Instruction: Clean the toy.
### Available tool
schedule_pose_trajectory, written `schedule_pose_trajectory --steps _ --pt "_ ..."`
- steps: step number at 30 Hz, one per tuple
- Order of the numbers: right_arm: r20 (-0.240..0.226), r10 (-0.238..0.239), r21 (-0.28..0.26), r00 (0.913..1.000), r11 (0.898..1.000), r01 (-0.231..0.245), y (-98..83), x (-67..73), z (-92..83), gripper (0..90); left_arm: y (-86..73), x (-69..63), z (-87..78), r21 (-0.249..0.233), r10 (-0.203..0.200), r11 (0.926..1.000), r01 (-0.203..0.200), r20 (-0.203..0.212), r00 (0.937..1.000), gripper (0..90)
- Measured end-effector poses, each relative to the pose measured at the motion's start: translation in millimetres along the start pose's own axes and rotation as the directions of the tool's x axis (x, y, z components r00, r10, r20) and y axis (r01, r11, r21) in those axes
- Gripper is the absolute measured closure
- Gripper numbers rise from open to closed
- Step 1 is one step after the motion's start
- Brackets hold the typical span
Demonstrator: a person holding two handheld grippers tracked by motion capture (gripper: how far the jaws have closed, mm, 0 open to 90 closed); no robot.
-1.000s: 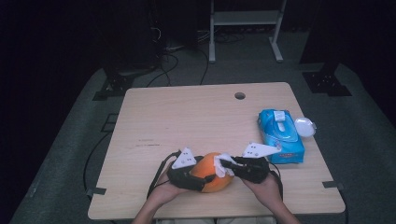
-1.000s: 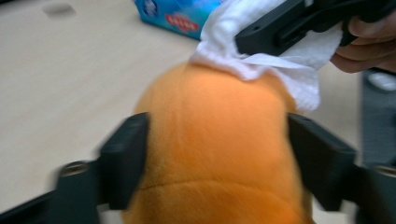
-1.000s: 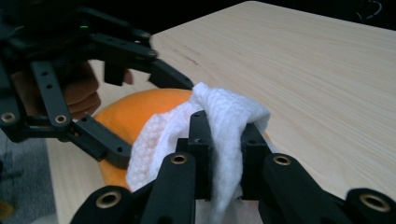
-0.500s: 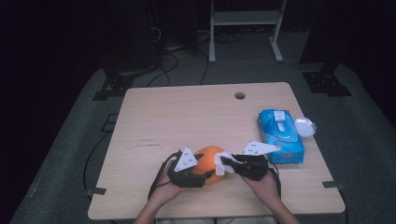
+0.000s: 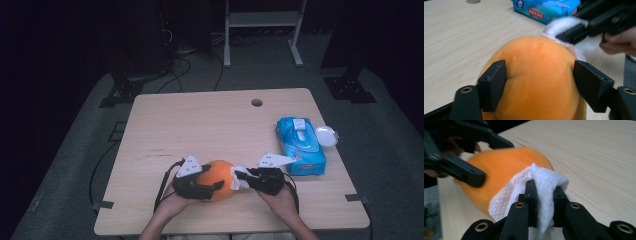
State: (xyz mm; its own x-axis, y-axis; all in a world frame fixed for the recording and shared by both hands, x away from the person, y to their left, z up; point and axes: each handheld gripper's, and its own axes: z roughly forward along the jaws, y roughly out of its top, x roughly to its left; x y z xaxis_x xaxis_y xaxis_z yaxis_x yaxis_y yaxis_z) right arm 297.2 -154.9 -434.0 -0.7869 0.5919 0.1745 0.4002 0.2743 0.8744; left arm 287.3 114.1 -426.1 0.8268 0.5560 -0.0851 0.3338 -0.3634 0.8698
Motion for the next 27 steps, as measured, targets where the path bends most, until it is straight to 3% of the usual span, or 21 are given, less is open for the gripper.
schedule_pose_trajectory --steps 2,3,6,7,8,9,12,13,15,17,19,20,21,22,23,24,25,26,27 --pt "-0.014 0.008 -0.011 0.9999 1.0 -0.008 0.4 0.0 -1.1 78.6 -0.2 -1.2 0.2 0.002 0.003 1.0 -0.003 0.001 1.0 29.2" --pt "-0.037 0.021 -0.03 0.9991 0.999 -0.022 0.7 -1.3 -2.2 78.6 0.9 -5.8 1.9 0.018 0.037 0.9992 -0.037 -0.002 0.9993 29.7" --pt "-0.018 0.018 -0.016 0.9997 1.0 -0.018 -1.2 -3.1 -0.9 78.6 3.4 -8.3 1.4 0.026 0.061 0.9978 -0.061 0.01 0.9981 29.4" --pt "-0.002 0.038 0.001 0.9993 0.999 -0.038 -6.4 -7.3 2.0 78.7 7.4 -6.0 -4.5 0.015 0.076 0.9969 -0.077 0.048 0.9959 26.7" --pt "-0.002 0.038 0.001 0.9993 0.999 -0.038 -6.4 -7.3 2.0 78.7 7.4 -6.0 -4.5 0.015 0.076 0.9969 -0.077 0.048 0.9959 24.7" --pt "0.007 0.045 0.009 0.999 0.999 -0.045 -8.8 -9.1 3.3 78.6 8.5 -3.0 -7.9 0.0 0.061 0.9981 -0.061 0.065 0.996 24.7" --pt "0.013 0.075 0.008 0.9971 0.997 -0.075 -11.2 -15.9 4.7 78.7 7.9 7.0 -10.1 0.027 0.002 0.9996 -0.002 0.003 1.0 14.3" --pt "0.005 0.078 0.004 0.997 0.997 -0.078 -10.9 -16.0 4.9 78.6 2.5 12.5 -4.9 0.07 -0.053 0.9962 0.051 0.031 0.9981 13.5" --pt "-0.005 0.078 0.001 0.9969 0.997 -0.078 -10.4 -15.4 5.0 78.5 -0.8 12.8 -2.1 0.087 -0.052 0.995 0.048 0.049 0.9974 14.8" --pt "-0.029 0.08 0.007 0.9964 0.997 -0.08 -9.0 -13.9 5.1 78.3 -5.4 9.0 0.4 0.085 0.0 0.9964 -0.005 0.058 0.9983 19.7" --pt "-0.047 0.097 0.001 0.9942 0.995 -0.097 -9.6 -15.6 4.3 78.4 -5.8 3.3 0.5 0.075 0.077 0.994 -0.079 0.031 0.9966 33.2" --pt "-0.05 0.105 -0.003 0.9932 0.994 -0.105 -9.3 -16.3 3.8 78.5 -4.1 -2.2 -0.5 0.066 0.167 0.9839 -0.166 -0.018 0.9857 36.3" --pt "-0.05 0.105 -0.003 0.9932 0.994 -0.105 -9.3 -16.3 3.8 78.5 -4.1 -2.2 -0.5 0.066 0.167 0.9839 -0.166 -0.018 0.9857 37.6" --pt "-0.048 0.105 -0.015 0.9933 0.994 -0.106 -7.8 -16.1 1.9 78.5 -3.5 -4.2 0.0 0.059 0.196 0.9792 -0.194 -0.037 0.9799 38.0" --pt "-0.046 0.103 -0.022 0.9936 0.994 -0.104 -7.1 -15.5 0.7 78.4 -3.7 -8.9 2.3 0.068 0.272 0.9613 -0.267 -0.088 0.9581 38.7" --pt "-0.057 0.108 -0.034 0.9926 0.993 -0.11 -6.6 -14.5 -0.3 78.4 -3.5 -10.7 3.0 0.074 0.299 0.9532 -0.293 -0.093 0.9496 38.9" --pt "-0.068 0.105 -0.043 0.9922 0.993 -0.108 -5.7 -12.6 -1.0 78.5 -3.5 -12.4 3.4 0.078 0.312 0.9492 -0.305 -0.095 0.9454 38.9" --pt "-0.068 0.105 -0.043 0.9922 0.993 -0.108 -5.7 -12.6 -1.0 78.5 -3.5 -12.4 3.4 0.078 0.312 0.9492 -0.305 -0.095 0.9454 38.8" --pt "-0.065 0.089 -0.043 0.9939 0.995 -0.092 -4.2 -9.2 -1.3 78.5 -3.0 -12.8 3.3 0.088 0.332 0.9421 -0.324 -0.101 0.938 38.8"
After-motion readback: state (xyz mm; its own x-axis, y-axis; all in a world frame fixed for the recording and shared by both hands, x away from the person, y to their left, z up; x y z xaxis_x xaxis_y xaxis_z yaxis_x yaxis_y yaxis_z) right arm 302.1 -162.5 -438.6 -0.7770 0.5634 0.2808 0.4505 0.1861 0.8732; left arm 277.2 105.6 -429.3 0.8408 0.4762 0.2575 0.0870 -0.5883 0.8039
